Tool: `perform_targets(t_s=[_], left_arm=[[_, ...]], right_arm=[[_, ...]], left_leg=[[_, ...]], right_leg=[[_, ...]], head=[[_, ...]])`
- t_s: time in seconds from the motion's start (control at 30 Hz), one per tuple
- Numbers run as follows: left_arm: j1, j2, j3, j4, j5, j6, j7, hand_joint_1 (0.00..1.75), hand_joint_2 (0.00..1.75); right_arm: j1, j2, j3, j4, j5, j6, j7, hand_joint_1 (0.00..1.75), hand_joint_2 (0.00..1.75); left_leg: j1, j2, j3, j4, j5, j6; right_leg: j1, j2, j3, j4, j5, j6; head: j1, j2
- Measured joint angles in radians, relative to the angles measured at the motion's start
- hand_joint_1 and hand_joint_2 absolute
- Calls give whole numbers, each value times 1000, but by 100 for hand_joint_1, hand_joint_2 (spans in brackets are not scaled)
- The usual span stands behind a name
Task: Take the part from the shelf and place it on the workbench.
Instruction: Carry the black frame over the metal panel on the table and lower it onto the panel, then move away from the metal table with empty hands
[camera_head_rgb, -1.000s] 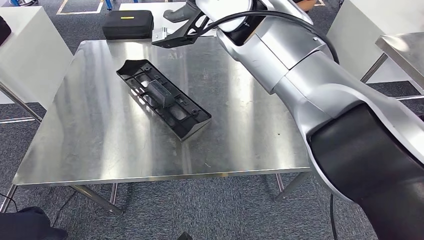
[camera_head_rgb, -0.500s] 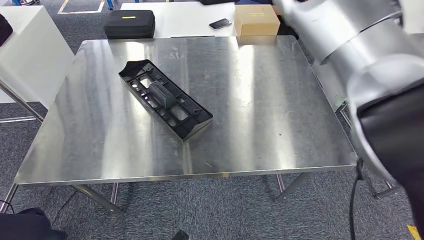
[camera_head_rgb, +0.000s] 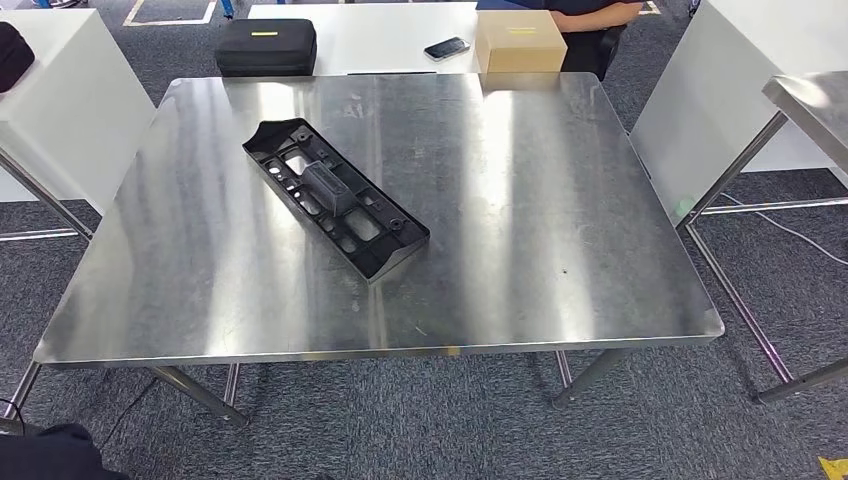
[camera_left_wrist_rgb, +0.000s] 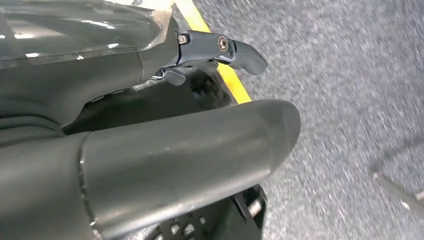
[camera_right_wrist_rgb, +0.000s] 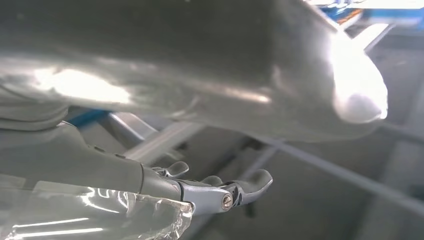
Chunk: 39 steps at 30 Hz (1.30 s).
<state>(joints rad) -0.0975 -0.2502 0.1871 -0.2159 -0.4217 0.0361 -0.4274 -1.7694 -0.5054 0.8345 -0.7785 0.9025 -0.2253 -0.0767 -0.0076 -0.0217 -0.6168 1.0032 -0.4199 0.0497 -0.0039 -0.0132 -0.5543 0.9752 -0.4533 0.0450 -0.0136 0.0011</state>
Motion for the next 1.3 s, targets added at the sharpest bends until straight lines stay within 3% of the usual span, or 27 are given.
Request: perform_targets(t_s=[0.07, 0.13, 0.23, 0.3, 0.37, 0.43, 0.53, 0.63, 0.77, 0.93, 1.17, 1.3], left_arm=[[3, 12, 10, 0, 13, 8, -10, 0, 0], [4, 22, 21, 0, 35, 27, -21, 0, 0], [10, 37, 42, 0, 72, 54, -33, 0, 0], [15, 50, 60, 0, 91, 67, -41, 0, 0], [20, 64, 78, 0, 114, 80, -52, 0, 0], [30, 75, 95, 0, 132, 89, -64, 0, 0], [51, 87, 118, 0, 151, 101, -80, 0, 0], [64, 96, 144, 1, 176, 125, -100, 0, 0], [77, 107, 178, 7, 209, 160, -111, 0, 0], [88, 111, 215, 13, 233, 192, -92, 0, 0], [94, 113, 241, 22, 245, 223, -59, 0, 0], [95, 116, 247, 25, 245, 254, -34, 0, 0]], right_arm=[[59, -110, -29, -73, -90, -32, 26, 0, 0], [193, -238, -92, -148, -229, -124, 54, 0, 0], [605, -377, -302, -250, -419, -336, 19, 0, 0], [930, -382, -507, -306, -419, -394, -54, 0, 0], [1209, -329, -714, -357, -378, -401, -126, 0, 0], [1409, -261, -874, -390, -365, -403, -169, 0, 0], [1598, -175, -1036, -418, -386, -391, -180, 0, 0], [1710, -68, -1181, -420, -443, -348, -187, 0, 0], [1780, 88, -1351, -303, -480, -293, -278, 0, 0], [1784, 239, -1518, -9, -474, -271, -369, 0, 0], [1782, 371, -1640, 313, -459, -273, -354, 0, 0], [1775, 415, -1667, 409, -454, -273, -279, 0, 0]], left_leg=[[0, 0, 1, 0, -1, 1], [4, -1, 6, 0, -5, 3], [16, -9, 24, -2, -16, 2], [16, -10, 29, -2, -21, 1], [15, -9, 30, -2, -22, 2], [16, -13, 30, -3, -21, 2], [14, -17, 29, -5, -21, 2], [14, -14, 30, -6, -24, -1], [13, -8, 32, -6, -28, -3], [13, -2, 37, -7, -33, -5], [12, 3, 38, -7, -34, -5], [9, 4, 42, -6, -38, -3]], right_leg=[[0, 0, 1, -1, 0, 0], [4, -1, 9, -7, -2, 3], [18, -7, 44, -23, -6, 5], [20, -7, 52, -26, -8, 5], [19, -7, 51, -26, -10, 6], [18, -11, 50, -25, -12, 7], [14, -16, 48, -25, -15, 6], [14, -14, 46, -25, -19, 2], [13, -8, 44, -25, -22, 2], [14, -3, 40, -25, -25, -1], [13, 3, 43, -23, -25, -2], [8, 4, 43, -24, -27, 2]], head=[[0, 0], [-3, 0], [5, 0], [14, 0], [16, 0], [17, 0], [17, 0], [18, 0], [18, 0], [18, 0], [18, 0], [19, 0]])
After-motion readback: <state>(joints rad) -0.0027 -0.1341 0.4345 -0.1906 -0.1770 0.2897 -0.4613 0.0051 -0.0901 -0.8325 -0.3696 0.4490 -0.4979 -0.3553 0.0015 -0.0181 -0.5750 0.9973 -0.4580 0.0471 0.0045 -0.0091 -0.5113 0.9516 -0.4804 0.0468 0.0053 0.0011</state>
